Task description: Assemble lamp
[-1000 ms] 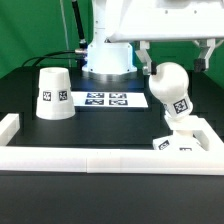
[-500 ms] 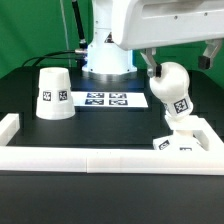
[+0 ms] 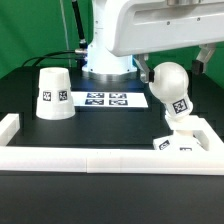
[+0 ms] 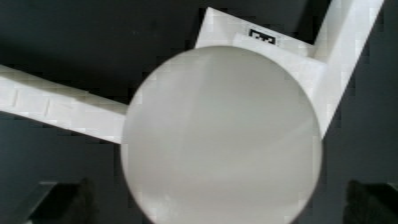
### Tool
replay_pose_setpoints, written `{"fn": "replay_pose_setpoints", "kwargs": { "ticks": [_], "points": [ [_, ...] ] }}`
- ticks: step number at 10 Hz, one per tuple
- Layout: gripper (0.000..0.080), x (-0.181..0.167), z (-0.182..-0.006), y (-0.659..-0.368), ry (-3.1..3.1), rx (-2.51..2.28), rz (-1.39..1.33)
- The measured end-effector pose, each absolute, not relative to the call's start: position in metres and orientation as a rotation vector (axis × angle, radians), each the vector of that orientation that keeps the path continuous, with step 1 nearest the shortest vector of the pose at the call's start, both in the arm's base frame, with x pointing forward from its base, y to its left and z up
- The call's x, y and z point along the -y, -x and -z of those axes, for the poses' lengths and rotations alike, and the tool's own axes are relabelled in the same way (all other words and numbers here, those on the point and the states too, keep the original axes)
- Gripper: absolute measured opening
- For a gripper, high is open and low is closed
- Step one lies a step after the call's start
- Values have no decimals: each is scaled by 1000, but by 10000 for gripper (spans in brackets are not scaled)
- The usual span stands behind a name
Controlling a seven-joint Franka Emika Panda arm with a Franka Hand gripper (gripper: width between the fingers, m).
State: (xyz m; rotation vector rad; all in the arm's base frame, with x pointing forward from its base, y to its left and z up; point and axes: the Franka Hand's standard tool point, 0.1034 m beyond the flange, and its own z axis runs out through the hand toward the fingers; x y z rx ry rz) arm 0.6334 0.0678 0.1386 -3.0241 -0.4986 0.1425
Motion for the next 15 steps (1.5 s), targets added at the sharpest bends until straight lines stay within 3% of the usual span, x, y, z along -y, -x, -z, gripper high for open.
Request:
{"fn": "replay_pose_setpoints", "kwargs": {
  "ticks": [15],
  "points": [
    [699,-64,-135,-632,3027,475,-135]
  ]
}}
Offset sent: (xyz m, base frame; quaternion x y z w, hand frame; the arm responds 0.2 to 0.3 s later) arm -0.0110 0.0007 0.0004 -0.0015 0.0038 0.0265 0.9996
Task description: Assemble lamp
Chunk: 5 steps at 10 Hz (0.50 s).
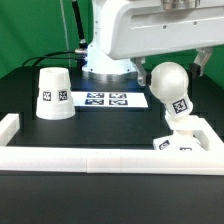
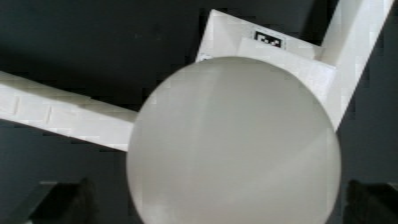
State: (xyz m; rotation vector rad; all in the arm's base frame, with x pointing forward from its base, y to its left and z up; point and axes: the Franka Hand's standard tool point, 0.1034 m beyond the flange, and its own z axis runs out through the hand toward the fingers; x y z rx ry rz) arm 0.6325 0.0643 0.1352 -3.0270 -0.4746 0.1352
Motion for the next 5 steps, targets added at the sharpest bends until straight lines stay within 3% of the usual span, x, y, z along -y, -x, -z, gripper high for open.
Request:
{"fn": "replay_pose_setpoints", "kwargs": {
  "ticks": [5],
  "points": [
    [699,-71,-118,-620,3028,460,-132]
  ]
}}
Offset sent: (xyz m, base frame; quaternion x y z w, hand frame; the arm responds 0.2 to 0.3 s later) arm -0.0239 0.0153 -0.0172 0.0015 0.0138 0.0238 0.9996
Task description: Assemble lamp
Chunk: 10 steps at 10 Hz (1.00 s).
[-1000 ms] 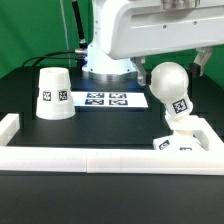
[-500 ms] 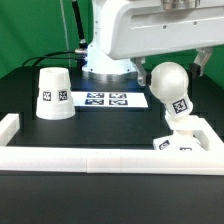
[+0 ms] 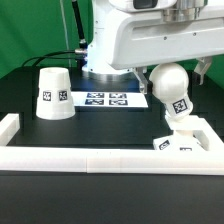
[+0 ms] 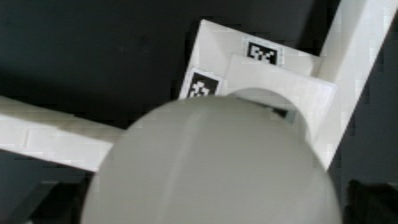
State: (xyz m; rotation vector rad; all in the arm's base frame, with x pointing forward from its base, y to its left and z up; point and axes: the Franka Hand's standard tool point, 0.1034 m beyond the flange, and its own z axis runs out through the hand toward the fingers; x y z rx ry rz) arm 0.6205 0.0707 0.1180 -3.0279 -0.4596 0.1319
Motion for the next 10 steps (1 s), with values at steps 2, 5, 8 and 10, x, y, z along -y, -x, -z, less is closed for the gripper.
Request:
{"fn": "replay_pose_setpoints", "kwargs": {
  "ticks": [2,5,8,10],
  "points": [
    [699,-71,-117,-620,3028,462,-134],
    [575,-72,-117,-620,3028,464,-133],
    [575,-72,-117,-620,3028,464,-133],
    [575,-74,-117,-619,3037,425,-134]
  ]
}}
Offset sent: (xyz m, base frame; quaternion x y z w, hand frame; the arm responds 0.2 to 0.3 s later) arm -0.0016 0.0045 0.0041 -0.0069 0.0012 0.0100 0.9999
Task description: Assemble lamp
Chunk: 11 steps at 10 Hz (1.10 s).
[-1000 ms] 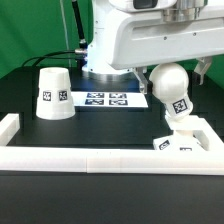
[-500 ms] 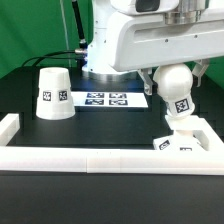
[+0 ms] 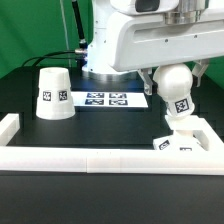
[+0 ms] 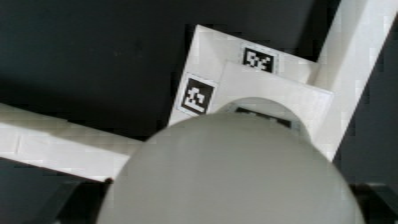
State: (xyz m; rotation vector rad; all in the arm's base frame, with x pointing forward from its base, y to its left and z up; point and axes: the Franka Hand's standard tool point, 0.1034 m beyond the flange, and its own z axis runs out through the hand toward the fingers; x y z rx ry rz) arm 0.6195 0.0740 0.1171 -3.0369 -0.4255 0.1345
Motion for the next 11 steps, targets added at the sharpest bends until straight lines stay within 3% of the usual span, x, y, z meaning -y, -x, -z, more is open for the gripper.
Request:
{"fn": "replay_pose_setpoints", "kwargs": {
  "ticks": [11],
  "points": [
    [577,-90,-123,-628,3167,286,-55]
  ]
}}
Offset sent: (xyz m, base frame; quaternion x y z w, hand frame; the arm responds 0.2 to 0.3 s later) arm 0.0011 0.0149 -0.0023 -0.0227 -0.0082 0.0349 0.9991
